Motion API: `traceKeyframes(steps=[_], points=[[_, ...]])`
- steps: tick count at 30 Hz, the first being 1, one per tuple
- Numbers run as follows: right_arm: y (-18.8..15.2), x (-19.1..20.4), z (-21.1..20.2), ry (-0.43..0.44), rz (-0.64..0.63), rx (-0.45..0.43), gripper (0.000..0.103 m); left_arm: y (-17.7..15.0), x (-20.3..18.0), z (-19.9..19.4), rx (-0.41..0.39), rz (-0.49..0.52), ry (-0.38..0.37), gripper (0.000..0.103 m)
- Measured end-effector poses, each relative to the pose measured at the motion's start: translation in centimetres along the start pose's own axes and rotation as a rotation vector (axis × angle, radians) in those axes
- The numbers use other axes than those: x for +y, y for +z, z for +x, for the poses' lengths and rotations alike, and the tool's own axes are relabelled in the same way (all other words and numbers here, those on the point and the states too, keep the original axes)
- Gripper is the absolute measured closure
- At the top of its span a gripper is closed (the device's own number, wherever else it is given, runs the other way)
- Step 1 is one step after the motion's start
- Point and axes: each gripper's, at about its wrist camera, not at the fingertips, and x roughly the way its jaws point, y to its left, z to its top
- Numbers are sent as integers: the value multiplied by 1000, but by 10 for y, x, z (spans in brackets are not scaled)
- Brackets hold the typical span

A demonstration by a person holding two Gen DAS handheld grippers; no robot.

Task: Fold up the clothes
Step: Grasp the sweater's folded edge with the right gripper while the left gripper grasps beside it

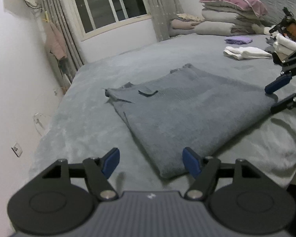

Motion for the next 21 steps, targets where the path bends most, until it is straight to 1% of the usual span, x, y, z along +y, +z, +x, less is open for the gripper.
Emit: traceKeyframes(steps=[2, 5, 7, 9, 13, 18, 21], points=[[-2, 5, 3, 1, -35, 9, 66, -2, -4, -4, -20, 33, 1, 35], [-3, 7, 7, -19, -62, 24, 61, -4, -10, -13, -66, 83, -5, 34], [-4, 6, 9, -28, -66, 28, 59, -5, -13, -12, -66, 100, -27, 35], [-5, 5, 10, -39, -68, 31, 58, -7, -17, -11, -66, 129, -33, 36], [-5, 3, 14, -61, -72, 36, 58, -8, -20, -15, -96, 158, -46, 38], [-7, 0, 20, -65, -65, 54, 58, -13, -25, -9, -79, 190, -51, 45], [-7, -4, 24, -68, -46, 63, 59, -15, -25, -3, -62, 204, -56, 45]])
